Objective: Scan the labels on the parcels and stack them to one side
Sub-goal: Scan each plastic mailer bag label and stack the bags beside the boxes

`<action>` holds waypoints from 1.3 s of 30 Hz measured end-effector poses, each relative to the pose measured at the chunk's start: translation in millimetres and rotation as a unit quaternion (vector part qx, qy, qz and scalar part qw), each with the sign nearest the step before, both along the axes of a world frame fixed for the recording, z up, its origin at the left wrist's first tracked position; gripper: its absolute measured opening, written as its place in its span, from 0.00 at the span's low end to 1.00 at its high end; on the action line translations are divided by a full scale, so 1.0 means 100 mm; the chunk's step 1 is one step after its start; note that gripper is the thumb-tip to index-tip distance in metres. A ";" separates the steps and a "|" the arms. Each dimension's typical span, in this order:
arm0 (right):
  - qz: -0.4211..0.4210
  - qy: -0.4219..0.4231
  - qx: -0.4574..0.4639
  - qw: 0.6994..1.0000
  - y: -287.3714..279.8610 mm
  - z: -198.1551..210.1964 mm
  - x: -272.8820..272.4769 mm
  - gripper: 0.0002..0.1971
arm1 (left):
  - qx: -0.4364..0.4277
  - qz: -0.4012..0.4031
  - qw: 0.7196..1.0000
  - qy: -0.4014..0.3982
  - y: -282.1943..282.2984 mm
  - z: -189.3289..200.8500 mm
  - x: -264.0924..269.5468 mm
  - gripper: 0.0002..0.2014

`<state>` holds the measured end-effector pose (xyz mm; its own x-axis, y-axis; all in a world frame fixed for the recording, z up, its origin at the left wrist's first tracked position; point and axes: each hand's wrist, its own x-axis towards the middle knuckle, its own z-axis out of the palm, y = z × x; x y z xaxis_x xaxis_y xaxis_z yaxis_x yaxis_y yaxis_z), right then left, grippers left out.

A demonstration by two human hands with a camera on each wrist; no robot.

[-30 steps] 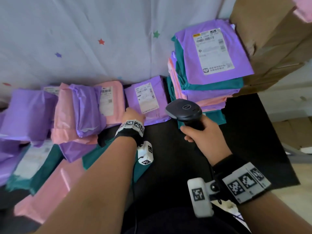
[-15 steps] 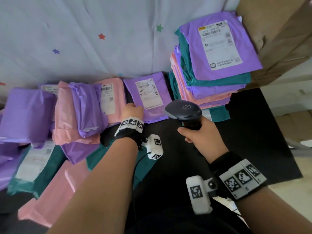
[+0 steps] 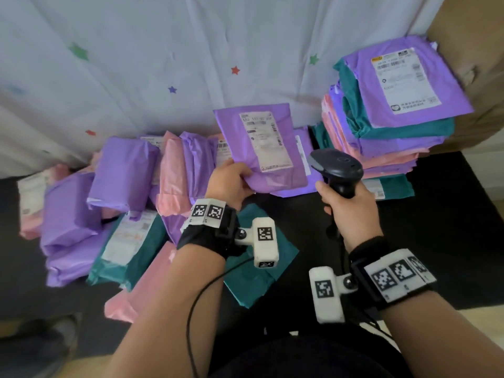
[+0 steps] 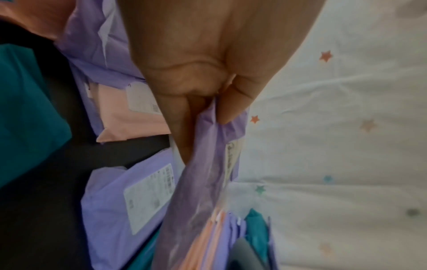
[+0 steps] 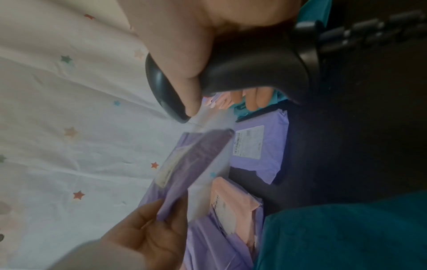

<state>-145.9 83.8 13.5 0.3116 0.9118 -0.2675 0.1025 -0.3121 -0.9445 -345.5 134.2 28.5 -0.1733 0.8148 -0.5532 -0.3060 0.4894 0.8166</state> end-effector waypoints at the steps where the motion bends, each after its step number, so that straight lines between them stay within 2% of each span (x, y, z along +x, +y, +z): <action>1: -0.014 0.014 0.004 1.000 -0.01 0.00 -0.02 0.08 | 0.003 0.001 1.000 -0.031 -0.04 0.05 -0.01 0.11; 3: -0.033 0.049 0.017 0.998 -0.02 0.02 -0.04 0.08 | 0.003 -0.007 0.997 -0.077 -0.12 0.12 0.01 0.19; 5: -0.028 0.045 0.039 0.998 -0.02 0.05 -0.02 0.08 | 0.002 -0.027 0.995 -0.095 -0.19 0.16 0.05 0.23; 10: -0.007 -0.033 0.061 0.998 0.01 0.14 0.16 0.08 | 0.028 -0.086 0.993 -0.079 -0.28 0.20 0.24 0.20; 15: 0.008 -0.045 0.076 0.996 0.02 0.26 0.37 0.08 | 0.049 -0.038 0.997 0.036 -0.19 0.17 0.43 0.19; 20: 0.037 -0.047 0.083 0.995 0.05 0.39 0.54 0.12 | 0.090 -0.020 0.980 0.176 -0.14 0.15 0.54 0.14; 22: 0.059 -0.030 0.086 0.994 0.05 0.45 0.56 0.10 | 0.105 -0.018 0.975 0.197 -0.14 0.16 0.59 0.15; 31: 0.129 -0.004 0.104 0.986 0.01 0.67 0.54 0.09 | 0.129 -0.012 0.978 0.164 -0.22 0.25 0.72 0.15; 39: 0.130 -0.012 0.111 0.985 -0.04 0.74 0.50 0.08 | 0.132 -0.015 0.977 0.166 -0.27 0.31 0.68 0.16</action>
<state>-96.3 80.1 87.6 0.0633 0.9968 -0.0488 0.1749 -0.0593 -0.9828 -277.8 107.1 59.6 -0.2807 0.9291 -0.2406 0.0077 0.2529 0.9675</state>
